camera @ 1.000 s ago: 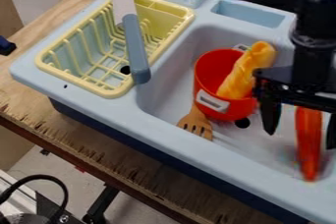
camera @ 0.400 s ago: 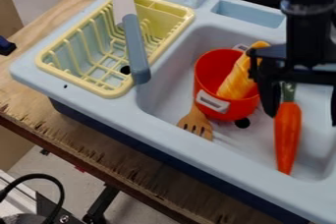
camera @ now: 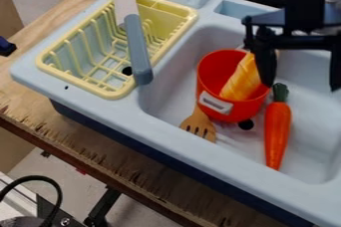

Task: MOVE THE CARROT TO THE RIGHT SIDE OF THE SINK

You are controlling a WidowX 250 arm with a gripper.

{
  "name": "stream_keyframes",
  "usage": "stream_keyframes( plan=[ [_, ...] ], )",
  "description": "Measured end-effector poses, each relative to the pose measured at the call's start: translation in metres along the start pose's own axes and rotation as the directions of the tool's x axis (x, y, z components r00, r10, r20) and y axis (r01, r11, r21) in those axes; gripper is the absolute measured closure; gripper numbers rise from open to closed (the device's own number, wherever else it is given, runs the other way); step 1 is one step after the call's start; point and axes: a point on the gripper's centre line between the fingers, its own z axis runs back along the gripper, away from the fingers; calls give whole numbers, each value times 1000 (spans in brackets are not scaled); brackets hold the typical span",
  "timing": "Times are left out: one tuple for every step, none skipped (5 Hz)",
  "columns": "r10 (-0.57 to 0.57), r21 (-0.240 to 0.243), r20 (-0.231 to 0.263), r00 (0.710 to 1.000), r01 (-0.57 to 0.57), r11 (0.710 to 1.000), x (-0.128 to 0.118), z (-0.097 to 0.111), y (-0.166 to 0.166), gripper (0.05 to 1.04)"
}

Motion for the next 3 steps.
stream_keyframes(
  plan=[
    [110, 44, 38, 993, -111, 993, 18, 20, 10, 84],
    [254, 52, 38, 966, -256, 965, 28, 21, 25, 84],
    [311, 67, 40, 950, -313, 947, 40, 29, 40, 84]
  ],
)
